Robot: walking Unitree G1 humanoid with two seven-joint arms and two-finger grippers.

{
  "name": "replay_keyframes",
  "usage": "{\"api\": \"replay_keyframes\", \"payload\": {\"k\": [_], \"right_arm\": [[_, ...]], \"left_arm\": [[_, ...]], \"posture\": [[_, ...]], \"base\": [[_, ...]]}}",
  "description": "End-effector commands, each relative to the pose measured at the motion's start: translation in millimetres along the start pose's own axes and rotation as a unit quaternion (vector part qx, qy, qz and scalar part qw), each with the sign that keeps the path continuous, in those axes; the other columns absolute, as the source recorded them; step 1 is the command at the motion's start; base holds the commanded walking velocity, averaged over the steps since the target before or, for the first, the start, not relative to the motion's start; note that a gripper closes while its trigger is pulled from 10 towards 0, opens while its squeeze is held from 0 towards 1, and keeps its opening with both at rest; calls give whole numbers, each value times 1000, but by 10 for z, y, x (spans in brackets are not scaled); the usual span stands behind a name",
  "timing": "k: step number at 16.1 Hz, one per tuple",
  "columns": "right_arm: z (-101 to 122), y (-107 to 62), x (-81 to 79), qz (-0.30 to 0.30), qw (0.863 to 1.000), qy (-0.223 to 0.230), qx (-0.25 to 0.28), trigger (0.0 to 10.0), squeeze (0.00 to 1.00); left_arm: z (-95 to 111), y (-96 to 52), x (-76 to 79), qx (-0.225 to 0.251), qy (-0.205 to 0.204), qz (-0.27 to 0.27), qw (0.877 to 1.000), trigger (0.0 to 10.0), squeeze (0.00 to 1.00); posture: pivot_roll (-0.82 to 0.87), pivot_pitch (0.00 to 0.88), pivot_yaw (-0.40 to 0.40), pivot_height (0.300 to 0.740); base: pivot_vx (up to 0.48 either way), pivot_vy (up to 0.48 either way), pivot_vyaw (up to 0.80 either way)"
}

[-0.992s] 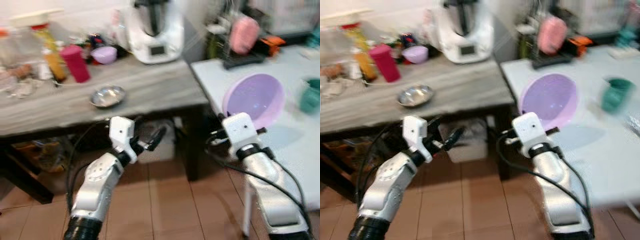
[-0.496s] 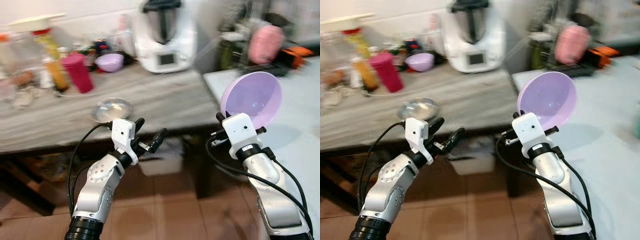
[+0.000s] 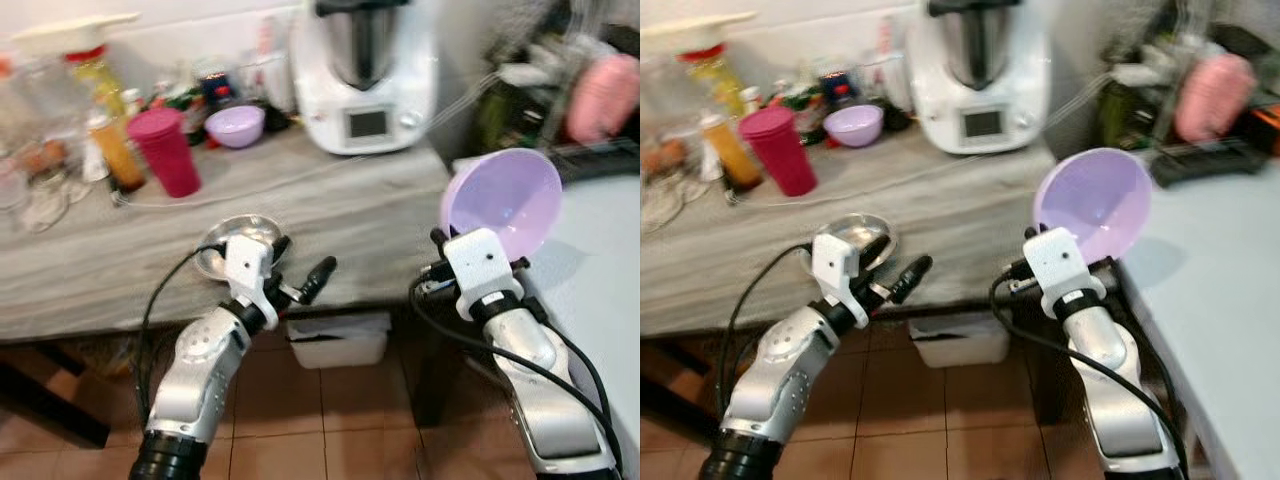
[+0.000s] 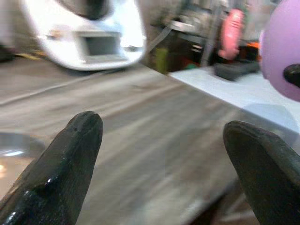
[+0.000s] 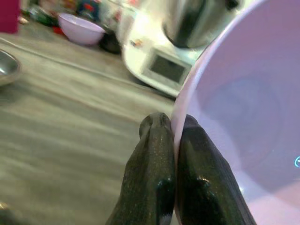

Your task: Setting the table

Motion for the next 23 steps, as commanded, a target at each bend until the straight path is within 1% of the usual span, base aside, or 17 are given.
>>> {"api": "replay_keyframes", "payload": {"k": [1,5,8,23], "right_arm": [[63,15,-80,11,1000,10,11,10000,0],[66,21,-66,11,1000,7,12,10000,0],[63,19,-67,10,1000,7,12,10000,0],[72,36,-51,6,1000,3,17,10000,0]], "left_arm": [[-35,-70,-91,-12,11,17,1000,10000,0],[-42,-65,-83,-13,12,16,1000,10000,0],[-40,-62,-90,-13,13,16,1000,10000,0],[-47,-82,-31,-10,7,16,1000,10000,0]], "posture": [[-296,0,117,740],[-299,0,119,740],[-299,0,120,740],[-292,0,121,740]], "base": [[0,274,0],[0,319,-409],[0,363,0],[0,0,0]]}}
Point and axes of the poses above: a point about 5 cm out from each wrist's last joint towards the gripper, its own y axis pointing out of the wrist towards the gripper, its own z axis along the axis of the wrist's last joint, x = y × z, the point moved 2 cm from there along y, pointing out of the wrist towards the gripper, and after that the axes turned 12 degrees about y, right-handed, at the moved point
